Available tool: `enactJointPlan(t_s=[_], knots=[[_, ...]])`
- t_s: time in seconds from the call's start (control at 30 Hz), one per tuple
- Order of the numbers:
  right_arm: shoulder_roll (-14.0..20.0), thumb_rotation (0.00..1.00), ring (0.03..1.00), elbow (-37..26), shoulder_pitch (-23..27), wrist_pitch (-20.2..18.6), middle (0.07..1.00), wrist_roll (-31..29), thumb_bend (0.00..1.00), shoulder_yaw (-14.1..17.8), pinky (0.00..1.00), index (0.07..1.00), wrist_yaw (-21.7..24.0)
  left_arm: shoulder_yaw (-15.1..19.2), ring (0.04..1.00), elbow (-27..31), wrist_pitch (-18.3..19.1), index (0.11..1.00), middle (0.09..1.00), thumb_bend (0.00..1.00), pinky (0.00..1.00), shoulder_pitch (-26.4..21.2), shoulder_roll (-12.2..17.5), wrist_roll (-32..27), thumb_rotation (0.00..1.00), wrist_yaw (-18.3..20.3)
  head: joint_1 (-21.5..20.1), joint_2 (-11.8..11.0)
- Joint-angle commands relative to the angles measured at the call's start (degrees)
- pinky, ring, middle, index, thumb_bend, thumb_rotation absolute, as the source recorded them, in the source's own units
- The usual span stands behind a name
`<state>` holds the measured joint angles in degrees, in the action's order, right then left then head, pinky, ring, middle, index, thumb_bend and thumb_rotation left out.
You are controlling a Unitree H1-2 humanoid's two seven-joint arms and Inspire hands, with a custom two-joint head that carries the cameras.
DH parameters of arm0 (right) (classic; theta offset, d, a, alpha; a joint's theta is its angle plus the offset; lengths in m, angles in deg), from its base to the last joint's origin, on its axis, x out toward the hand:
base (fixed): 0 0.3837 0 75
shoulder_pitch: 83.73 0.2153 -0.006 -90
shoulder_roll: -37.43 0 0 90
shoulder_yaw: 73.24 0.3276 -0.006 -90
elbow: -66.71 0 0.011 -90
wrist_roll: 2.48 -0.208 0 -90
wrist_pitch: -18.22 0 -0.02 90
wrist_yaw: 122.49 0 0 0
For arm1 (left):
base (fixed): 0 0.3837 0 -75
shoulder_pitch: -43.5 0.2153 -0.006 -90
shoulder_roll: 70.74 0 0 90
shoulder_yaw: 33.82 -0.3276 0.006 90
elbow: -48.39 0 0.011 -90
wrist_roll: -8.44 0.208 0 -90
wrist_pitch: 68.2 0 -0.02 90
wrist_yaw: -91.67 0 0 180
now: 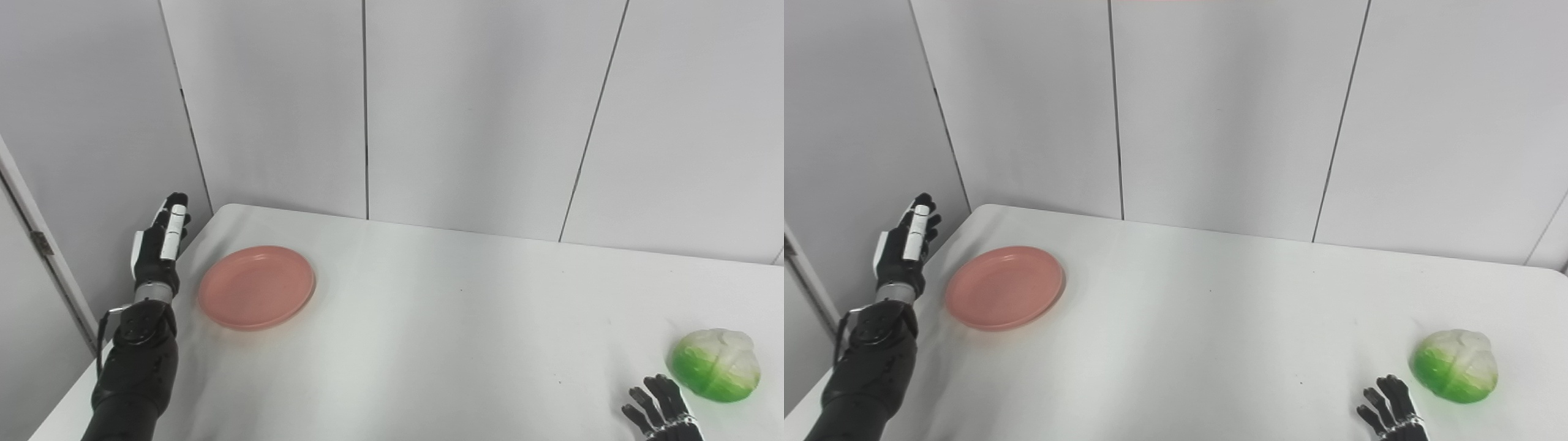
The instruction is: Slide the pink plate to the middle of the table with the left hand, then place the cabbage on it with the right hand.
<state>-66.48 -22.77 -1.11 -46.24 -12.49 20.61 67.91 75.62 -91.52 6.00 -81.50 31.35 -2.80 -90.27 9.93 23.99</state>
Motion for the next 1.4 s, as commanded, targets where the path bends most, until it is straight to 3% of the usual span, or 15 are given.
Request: enactJointPlan(t_s=[0.0,0.13,0.3,0.47,0.6,0.83,1.03,1.2,1.37], knots=[[-0.01,0.91,0.871,0.73,-2.98,0.97,0.903,0.46,0.74,-1.11,0.84,0.894,0.28,-0.65,0.92,-0.09,-2.93,0.867,0.92,0.8,0.96,-3.91,3.14,1.2,0.86,-0.05,0.0,-0.01],[-0.18,0.91,0.872,0.8,-2.96,0.81,0.901,0.23,0.75,-1.09,0.84,0.888,0.16,-1.83,0.923,-0.63,-0.88,0.884,0.92,0.76,0.97,-3.17,4.19,2.08,0.88,-0.13,-0.11,-0.01],[-0.19,0.89,0.852,0.35,-3.12,0.62,0.883,-0.12,0.76,-1.26,0.81,0.874,0.21,-2.18,0.923,-2.01,1.17,0.879,0.917,0.75,0.9,-2.33,4.18,1.89,0.91,-0.2,-0.56,0.35],[-0.16,0.88,0.845,-0.23,-3.55,0.48,0.881,-0.92,0.76,-1.46,0.81,0.877,0.48,-2.71,0.88,-6.11,0.79,0.874,0.873,0.73,0.84,-1.82,2.97,1.63,0.89,0.46,-0.59,0.79],[-0.22,0.88,0.841,-1.0,-3.88,-0.01,0.881,-0.68,0.76,-1.71,0.81,0.88,0.18,-2.85,0.87,-7.41,0.22,0.904,0.876,0.78,0.83,-1.58,2.16,0.57,0.85,2.72,-0.97,1.13],[-0.05,0.89,0.834,-0.95,-3.89,0.29,0.873,-0.19,0.77,-1.95,0.8,0.88,-0.07,-4.09,0.856,-7.81,0.55,0.936,0.867,0.72,0.83,-1.14,0.72,0.75,0.88,4.42,-1.02,1.21],[-0.06,0.88,0.827,-0.99,-3.89,0.42,0.87,-0.42,0.77,-1.98,0.8,0.881,-0.01,-4.6,0.849,-8.0,0.81,0.935,0.861,0.77,0.8,-1.01,-0.45,0.86,0.88,4.76,-1.14,1.41],[-0.22,0.88,0.825,-1.39,-4.08,0.04,0.868,-0.05,0.78,-2.08,0.79,0.881,-0.22,-4.78,0.835,-5.97,1.51,0.939,0.849,0.8,0.79,-0.28,-2.03,-0.44,0.88,6.5,-1.54,1.75],[-0.26,0.88,0.813,-1.08,-3.84,-0.13,0.866,-0.25,0.78,-2.18,0.77,0.876,-0.31,-5.51,0.824,0.22,2.74,0.934,0.831,0.78,0.79,1.49,-4.66,-2.1,0.87,8.43,-1.56,1.59]])
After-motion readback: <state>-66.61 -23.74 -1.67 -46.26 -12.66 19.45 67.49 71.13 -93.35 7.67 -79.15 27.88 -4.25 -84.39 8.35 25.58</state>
